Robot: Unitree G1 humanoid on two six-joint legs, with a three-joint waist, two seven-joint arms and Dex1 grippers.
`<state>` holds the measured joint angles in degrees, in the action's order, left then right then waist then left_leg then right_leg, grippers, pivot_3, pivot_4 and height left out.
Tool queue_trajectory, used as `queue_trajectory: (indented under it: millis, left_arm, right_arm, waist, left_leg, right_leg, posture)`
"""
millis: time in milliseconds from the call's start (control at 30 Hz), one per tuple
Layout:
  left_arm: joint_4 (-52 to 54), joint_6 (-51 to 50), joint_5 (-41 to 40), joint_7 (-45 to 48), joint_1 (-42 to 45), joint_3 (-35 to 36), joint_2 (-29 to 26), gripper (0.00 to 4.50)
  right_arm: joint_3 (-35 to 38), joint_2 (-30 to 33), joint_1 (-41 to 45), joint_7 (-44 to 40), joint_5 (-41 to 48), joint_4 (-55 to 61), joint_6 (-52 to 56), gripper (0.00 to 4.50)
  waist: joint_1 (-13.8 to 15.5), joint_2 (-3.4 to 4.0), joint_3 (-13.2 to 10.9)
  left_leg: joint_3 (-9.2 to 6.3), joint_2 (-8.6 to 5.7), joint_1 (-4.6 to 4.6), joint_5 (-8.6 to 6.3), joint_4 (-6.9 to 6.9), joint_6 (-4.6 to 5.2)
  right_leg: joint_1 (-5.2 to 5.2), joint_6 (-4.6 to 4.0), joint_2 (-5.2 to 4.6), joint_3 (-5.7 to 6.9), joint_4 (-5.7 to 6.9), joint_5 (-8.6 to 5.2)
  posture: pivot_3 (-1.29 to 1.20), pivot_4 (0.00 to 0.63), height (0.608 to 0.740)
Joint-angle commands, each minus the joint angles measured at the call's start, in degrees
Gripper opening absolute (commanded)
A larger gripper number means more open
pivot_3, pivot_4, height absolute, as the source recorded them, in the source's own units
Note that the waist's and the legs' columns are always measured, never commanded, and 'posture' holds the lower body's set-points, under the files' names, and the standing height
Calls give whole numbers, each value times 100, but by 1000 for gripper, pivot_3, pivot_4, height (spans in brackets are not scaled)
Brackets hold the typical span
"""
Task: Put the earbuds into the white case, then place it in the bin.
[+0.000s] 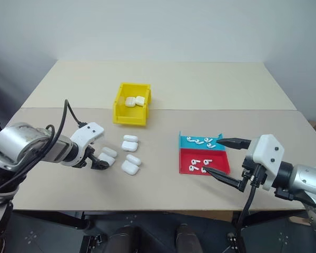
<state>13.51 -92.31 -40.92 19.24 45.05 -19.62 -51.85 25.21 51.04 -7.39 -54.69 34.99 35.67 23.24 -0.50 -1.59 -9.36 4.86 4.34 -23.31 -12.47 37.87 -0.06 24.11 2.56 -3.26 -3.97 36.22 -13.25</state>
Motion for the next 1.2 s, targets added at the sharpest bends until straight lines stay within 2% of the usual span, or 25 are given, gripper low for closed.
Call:
queue_trajectory:
  millis: [33,333,700,733,800,867,1100,1200]
  left_arm:
    - [-306,-19,-157,-138,338,-147,97,4500]
    - [-1017,-19,-548,-441,793,-545,350,4500]
    - [-1067,-19,-1198,-1343,473,-459,406,4500]
    - [-1036,-19,-1254,-1432,449,-423,414,4123]
    - [-975,-19,-1358,-1546,418,-371,372,3750]
    - [-961,-19,-1342,-1658,388,-280,315,3111]
    - [-314,-19,-1203,-1470,116,154,-116,3111]
    - [556,521,-1075,-824,-457,660,-760,3111]
  right_arm:
    - [97,-39,-30,87,59,218,-19,4466]
    - [87,-124,-150,191,51,357,-45,4466]
    - [48,-148,-191,231,3,347,-115,4466]
    - [48,-148,-187,227,4,342,-118,4500]
    - [44,-141,-183,210,-4,333,-135,4500]
    - [32,-136,-167,205,-16,311,-143,4500]
    - [11,-135,-126,192,-29,257,-158,4500]
    - [-34,-114,-31,173,-41,161,-166,4500]
  waist:
    - [-3,-1,0]
    - [-19,-1,0]
    - [-24,-1,2]
    - [-23,0,2]
    - [-21,-1,2]
    - [-24,-1,2]
    - [-69,-4,1]
    - [-93,-6,-1]
  left_leg:
    - [0,-1,0,1,0,-2]
    - [-4,-2,-3,2,0,-2]
    - [-5,-3,6,3,0,-3]
    - [-5,-3,6,3,0,-3]
    - [-6,-4,8,6,0,-7]
    - [-7,-5,8,10,0,-11]
    - [-8,-5,10,16,0,-16]
    - [-10,-4,9,17,-1,-17]
  right_leg:
    - [0,0,-1,-1,0,0]
    - [2,-3,-1,0,1,2]
    - [-1,-3,-2,-1,11,3]
    - [-2,-3,-2,-1,12,2]
    - [-3,-2,-3,-1,13,2]
    - [-4,-1,-3,-1,14,3]
    - [8,-6,-2,-2,41,-2]
    - [15,-16,0,-2,52,-7]
  posture:
    - [0,150,740]
    - [0,150,740]
    - [0,150,740]
    - [0,150,740]
    - [0,150,740]
    - [0,150,740]
    - [0,150,740]
    - [0,150,740]
